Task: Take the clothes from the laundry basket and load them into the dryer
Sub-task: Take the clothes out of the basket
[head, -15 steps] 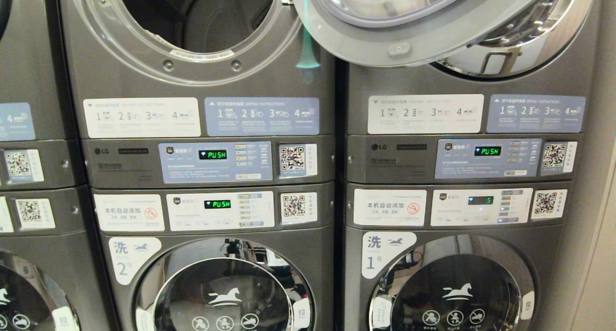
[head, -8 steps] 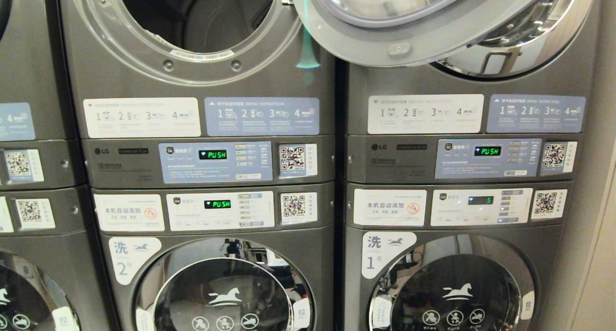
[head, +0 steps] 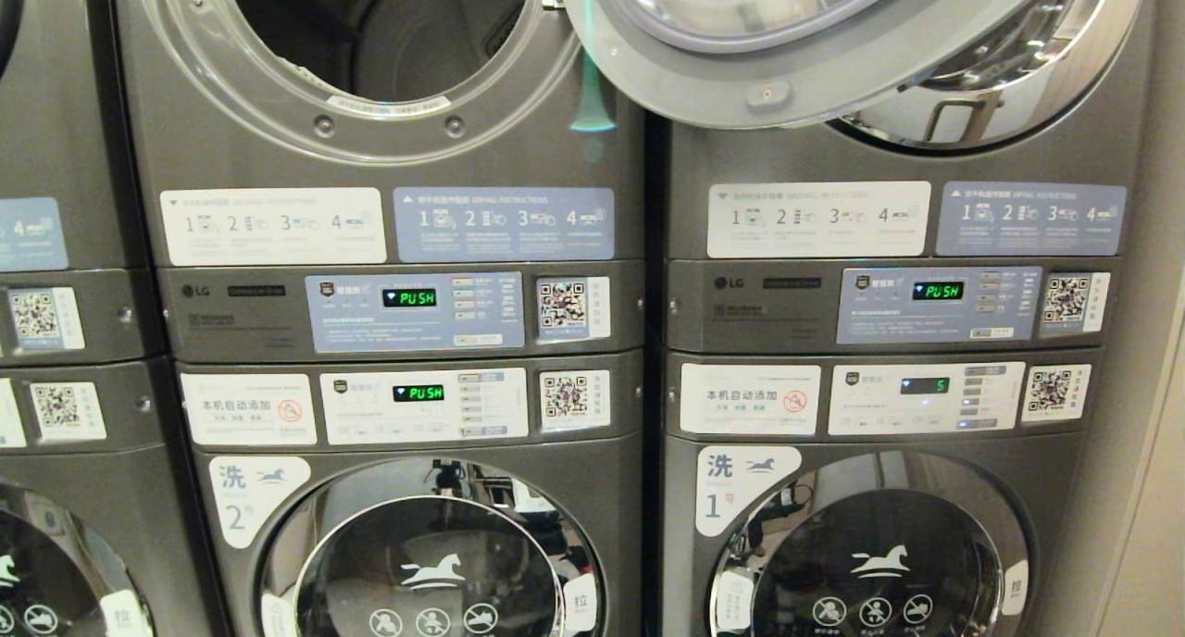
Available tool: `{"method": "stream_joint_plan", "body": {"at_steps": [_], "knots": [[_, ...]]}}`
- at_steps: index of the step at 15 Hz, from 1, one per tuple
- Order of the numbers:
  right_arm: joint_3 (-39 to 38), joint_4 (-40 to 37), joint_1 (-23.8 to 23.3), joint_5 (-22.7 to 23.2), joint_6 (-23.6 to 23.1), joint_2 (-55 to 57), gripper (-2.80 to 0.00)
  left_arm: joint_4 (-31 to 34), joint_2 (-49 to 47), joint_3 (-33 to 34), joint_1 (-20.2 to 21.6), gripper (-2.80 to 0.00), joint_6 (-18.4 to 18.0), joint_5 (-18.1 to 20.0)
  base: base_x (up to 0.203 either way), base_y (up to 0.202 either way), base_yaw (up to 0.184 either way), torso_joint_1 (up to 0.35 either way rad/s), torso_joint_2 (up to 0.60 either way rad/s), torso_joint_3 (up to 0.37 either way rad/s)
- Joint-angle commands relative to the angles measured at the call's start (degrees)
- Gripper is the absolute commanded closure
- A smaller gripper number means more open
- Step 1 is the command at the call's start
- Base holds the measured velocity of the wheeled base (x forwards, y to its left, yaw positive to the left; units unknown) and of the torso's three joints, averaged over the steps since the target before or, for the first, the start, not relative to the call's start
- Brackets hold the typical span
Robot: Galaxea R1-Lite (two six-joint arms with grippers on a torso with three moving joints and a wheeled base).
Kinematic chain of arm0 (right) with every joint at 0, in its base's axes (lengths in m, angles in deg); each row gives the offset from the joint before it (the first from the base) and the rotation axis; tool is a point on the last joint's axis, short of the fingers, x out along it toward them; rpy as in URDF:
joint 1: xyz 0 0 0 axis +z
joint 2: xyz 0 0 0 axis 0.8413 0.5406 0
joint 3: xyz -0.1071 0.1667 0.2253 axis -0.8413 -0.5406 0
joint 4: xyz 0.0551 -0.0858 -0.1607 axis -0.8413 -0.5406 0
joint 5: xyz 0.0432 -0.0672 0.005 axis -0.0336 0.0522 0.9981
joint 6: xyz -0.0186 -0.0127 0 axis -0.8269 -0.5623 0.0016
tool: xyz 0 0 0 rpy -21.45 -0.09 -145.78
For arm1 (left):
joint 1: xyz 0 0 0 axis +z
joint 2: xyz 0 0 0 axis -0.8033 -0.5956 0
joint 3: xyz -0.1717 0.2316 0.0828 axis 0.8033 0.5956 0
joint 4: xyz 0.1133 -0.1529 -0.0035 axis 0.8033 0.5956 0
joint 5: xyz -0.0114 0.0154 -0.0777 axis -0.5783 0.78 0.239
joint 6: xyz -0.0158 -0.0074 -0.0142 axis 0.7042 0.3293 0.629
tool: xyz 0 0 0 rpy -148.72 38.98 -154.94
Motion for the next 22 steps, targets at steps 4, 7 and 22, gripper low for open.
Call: {"method": "stream_joint_plan", "body": {"at_steps": [4,7,22], "knots": [[0.00,-0.04,0.00,0.16,-0.14,0.04,-2.80,0.09,0.02,0.01,0.02,0.00,-0.33,0.45,0.000,0.000,0.000,0.000,0.00,0.000],[0.00,-0.04,0.00,-0.23,-0.14,0.04,-2.80,0.61,0.02,-0.21,0.02,0.00,-0.33,0.68,0.000,0.000,0.000,0.000,0.00,0.000],[0.00,0.14,0.00,-0.23,-0.15,0.04,-2.80,1.05,-1.77,-0.34,-0.20,0.00,-0.53,0.99,0.000,0.000,0.000,0.000,0.00,0.000]]}}
